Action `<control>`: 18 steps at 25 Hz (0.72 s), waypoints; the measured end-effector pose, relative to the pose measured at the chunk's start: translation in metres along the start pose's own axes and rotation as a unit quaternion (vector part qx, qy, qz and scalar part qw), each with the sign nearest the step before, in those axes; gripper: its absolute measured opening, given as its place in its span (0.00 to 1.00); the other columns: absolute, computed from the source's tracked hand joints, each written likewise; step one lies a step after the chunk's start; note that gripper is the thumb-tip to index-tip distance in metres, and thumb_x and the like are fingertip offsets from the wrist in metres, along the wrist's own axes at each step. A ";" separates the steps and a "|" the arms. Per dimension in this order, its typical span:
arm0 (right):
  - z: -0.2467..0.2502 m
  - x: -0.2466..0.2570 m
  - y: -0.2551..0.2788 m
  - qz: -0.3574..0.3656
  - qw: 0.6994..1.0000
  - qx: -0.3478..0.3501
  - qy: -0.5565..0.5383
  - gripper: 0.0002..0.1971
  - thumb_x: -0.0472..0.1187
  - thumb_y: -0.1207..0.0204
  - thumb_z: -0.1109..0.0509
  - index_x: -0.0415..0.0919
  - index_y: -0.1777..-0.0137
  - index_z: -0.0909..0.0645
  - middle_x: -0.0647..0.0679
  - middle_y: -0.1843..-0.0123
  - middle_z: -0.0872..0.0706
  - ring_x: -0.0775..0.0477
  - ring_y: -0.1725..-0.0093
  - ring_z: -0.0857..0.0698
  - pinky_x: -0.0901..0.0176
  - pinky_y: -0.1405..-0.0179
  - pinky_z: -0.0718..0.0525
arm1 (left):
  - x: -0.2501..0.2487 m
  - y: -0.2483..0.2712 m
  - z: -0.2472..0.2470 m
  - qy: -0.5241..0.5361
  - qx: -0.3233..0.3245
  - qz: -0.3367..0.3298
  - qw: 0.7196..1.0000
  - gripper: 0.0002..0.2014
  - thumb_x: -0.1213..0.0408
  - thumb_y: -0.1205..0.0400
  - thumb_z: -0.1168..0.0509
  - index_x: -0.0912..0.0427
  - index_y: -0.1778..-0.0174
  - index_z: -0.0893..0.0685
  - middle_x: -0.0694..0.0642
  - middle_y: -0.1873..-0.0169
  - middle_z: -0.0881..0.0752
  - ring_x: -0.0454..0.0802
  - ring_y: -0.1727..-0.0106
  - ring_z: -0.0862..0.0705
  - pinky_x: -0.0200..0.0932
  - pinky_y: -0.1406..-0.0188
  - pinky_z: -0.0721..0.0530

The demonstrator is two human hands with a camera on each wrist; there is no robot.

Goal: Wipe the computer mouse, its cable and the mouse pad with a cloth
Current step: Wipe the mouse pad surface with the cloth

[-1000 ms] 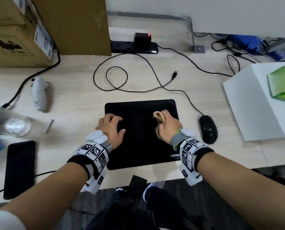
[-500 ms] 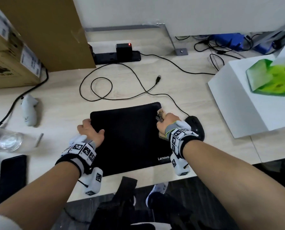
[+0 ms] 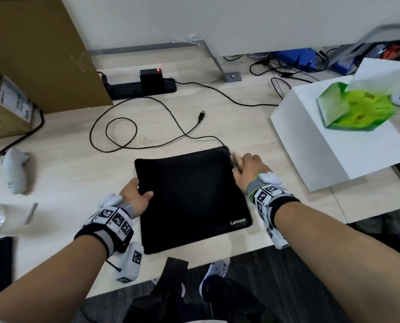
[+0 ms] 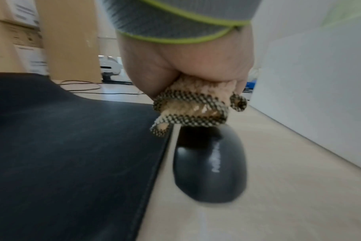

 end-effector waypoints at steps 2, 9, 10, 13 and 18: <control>0.003 -0.028 -0.001 -0.054 0.998 -0.012 -0.025 0.30 0.62 0.31 0.32 0.42 0.38 0.32 0.40 0.40 0.26 0.32 0.49 0.17 0.49 0.57 0.25 | -0.002 -0.002 -0.001 -0.020 0.007 -0.005 1.000 0.12 0.59 0.19 0.33 0.56 0.44 0.26 0.55 0.55 0.17 0.59 0.54 0.17 0.49 0.53 0.20; -0.010 -0.048 0.000 -0.101 0.994 0.029 -0.042 0.35 0.66 0.41 0.31 0.44 0.40 0.33 0.42 0.47 0.18 0.36 0.51 0.16 0.53 0.59 0.23 | 0.022 -0.005 -0.001 0.039 0.054 0.058 0.996 0.04 0.68 0.19 0.33 0.63 0.52 0.21 0.65 0.75 0.15 0.58 0.79 0.19 0.45 0.77 0.21; -0.005 -0.041 -0.001 -0.097 0.993 0.012 -0.061 0.34 0.65 0.41 0.31 0.44 0.42 0.32 0.42 0.48 0.18 0.36 0.52 0.16 0.54 0.60 0.24 | 0.019 -0.005 -0.001 0.038 0.054 0.057 0.996 0.03 0.70 0.19 0.33 0.63 0.53 0.21 0.65 0.76 0.16 0.58 0.79 0.19 0.46 0.76 0.20; -0.007 -0.006 0.002 -0.049 0.996 0.010 -0.080 0.35 0.66 0.43 0.31 0.46 0.41 0.32 0.43 0.48 0.17 0.36 0.51 0.15 0.53 0.60 0.23 | 0.015 -0.005 -0.002 0.043 0.052 0.055 0.996 0.03 0.73 0.19 0.34 0.62 0.57 0.21 0.65 0.76 0.15 0.58 0.79 0.17 0.46 0.75 0.18; -0.026 0.022 0.010 0.015 0.994 0.055 -0.090 0.34 0.68 0.35 0.30 0.44 0.38 0.29 0.44 0.48 0.16 0.36 0.49 0.16 0.56 0.61 0.26 | 0.017 -0.003 -0.004 0.082 0.068 0.080 0.991 0.03 0.75 0.19 0.34 0.65 0.56 0.21 0.64 0.75 0.16 0.55 0.82 0.20 0.43 0.82 0.20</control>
Point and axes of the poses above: each hand's wrist, its own y-axis away from the middle knuckle, its own z-axis out of the back of the hand, x = y × z, the point moved 8 cm from there along -y, towards the middle knuckle
